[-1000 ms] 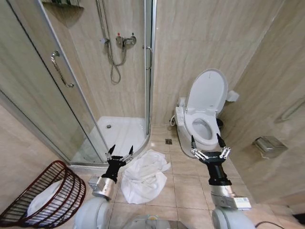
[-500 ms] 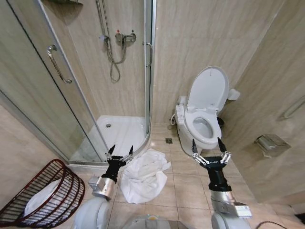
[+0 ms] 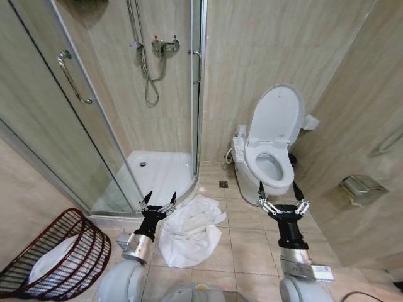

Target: Discard the used towel into the hamper.

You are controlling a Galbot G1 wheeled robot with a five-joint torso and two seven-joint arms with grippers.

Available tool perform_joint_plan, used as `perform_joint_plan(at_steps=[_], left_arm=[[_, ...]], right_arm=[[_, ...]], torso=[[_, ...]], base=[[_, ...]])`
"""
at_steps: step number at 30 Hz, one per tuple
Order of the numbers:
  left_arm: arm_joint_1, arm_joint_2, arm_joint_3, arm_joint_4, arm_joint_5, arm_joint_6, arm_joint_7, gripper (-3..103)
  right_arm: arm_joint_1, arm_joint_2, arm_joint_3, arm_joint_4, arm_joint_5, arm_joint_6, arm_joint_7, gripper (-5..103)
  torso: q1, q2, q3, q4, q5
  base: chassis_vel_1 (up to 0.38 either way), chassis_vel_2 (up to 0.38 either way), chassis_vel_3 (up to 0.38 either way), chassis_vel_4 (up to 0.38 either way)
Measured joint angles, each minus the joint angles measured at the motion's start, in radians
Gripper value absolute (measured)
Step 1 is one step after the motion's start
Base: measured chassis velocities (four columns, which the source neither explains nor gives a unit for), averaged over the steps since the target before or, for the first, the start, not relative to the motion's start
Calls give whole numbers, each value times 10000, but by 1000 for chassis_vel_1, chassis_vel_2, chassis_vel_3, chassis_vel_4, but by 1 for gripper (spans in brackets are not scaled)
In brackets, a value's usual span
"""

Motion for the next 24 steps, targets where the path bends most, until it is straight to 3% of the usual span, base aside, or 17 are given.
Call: perform_joint_plan(at_steps=[24], left_arm=[[0,0,0,0,0,0,0,100]], right_arm=[[-68,0,-91,83,317,90,-346,100]], torso=[[-444,-1035,-586,0,0]], base=[[0,0,0,0]])
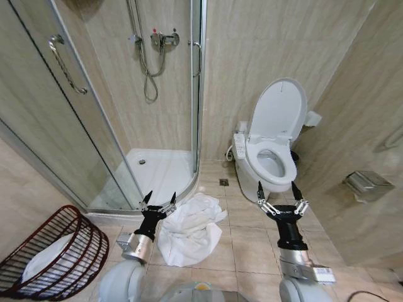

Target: Discard the used towel into the hamper.

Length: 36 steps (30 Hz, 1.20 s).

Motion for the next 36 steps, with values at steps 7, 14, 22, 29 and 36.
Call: perform_joint_plan(at_steps=[7,14,22,29,36], left_arm=[[0,0,0,0,0,0,0,100],[0,0,0,0,0,0,0,100],[0,0,0,0,0,0,0,100],[0,0,0,0,0,0,0,100],[0,0,0,0,0,0,0,100]], right_arm=[[42,0,-28,-32,74,-11,-67,100],[40,0,-109,-118,140,-5,-169,100],[3,0,-57,-38,378,25,-214,100],[17,0,-119,-85,402,29,-513,100],[26,0,-174,-106,424,71,-617,100]], torso=[[-98,-248,-151,0,0],[-228,-555,-328,0,0],[-394,-949,-555,0,0],[-513,-1226,-715,0,0],[-607,-1522,-915,0,0]], base=[[0,0,0,0],[0,0,0,0],[0,0,0,0],[0,0,0,0],[0,0,0,0]])
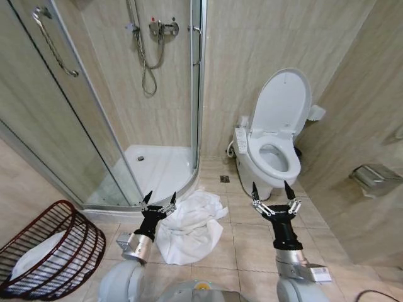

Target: Discard the used towel into the hamper.

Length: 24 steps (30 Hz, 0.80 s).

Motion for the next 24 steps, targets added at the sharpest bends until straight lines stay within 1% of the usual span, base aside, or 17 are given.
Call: perform_joint_plan(at_steps=[8,10,13,24], left_arm=[[0,0,0,0,0,0,0,100],[0,0,0,0,0,0,0,100],[0,0,0,0,0,0,0,100],[0,0,0,0,0,0,0,100]], right_arm=[[-14,0,12,-45,64,87,0,100],[-16,0,6,-55,65,100,-4,100],[-19,0,-4,-58,64,110,-14,100],[-102,0,-27,-100,113,269,-116,100]], torso=[[-127,-311,-183,0,0],[-179,-447,-267,0,0],[-210,-513,-303,0,0],[-384,-1000,-617,0,0]], base=[[0,0,0,0],[0,0,0,0],[0,0,0,0],[0,0,0,0]])
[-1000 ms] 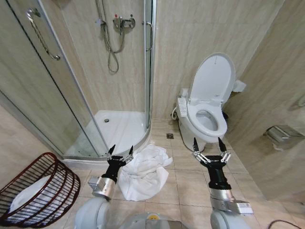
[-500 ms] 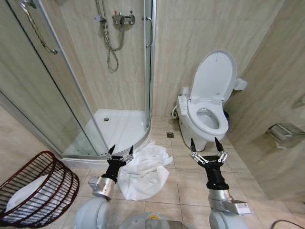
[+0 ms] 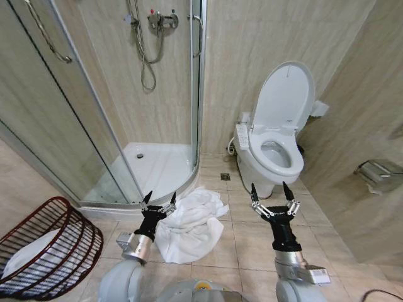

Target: Discard the used towel into the hamper.

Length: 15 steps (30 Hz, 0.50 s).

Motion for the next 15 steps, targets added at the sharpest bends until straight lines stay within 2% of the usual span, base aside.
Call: perform_joint_plan(at_steps=[7,10,15], left_arm=[[0,-1,0,0,-1,0,0,100],[0,-1,0,0,0,0,-1,100],[0,0,0,0,0,0,0,100]], right_arm=[[-16,0,-22,95,324,-114,-25,100],[-76,0,-107,146,1255,-228,-355,100],[-71,0,-205,5,1493,-105,-362,100]], torso=[[-79,-229,-150,0,0],[-136,-392,-260,0,0],[-163,-477,-317,0,0]], base=[[0,0,0,0],[0,0,0,0],[0,0,0,0]])
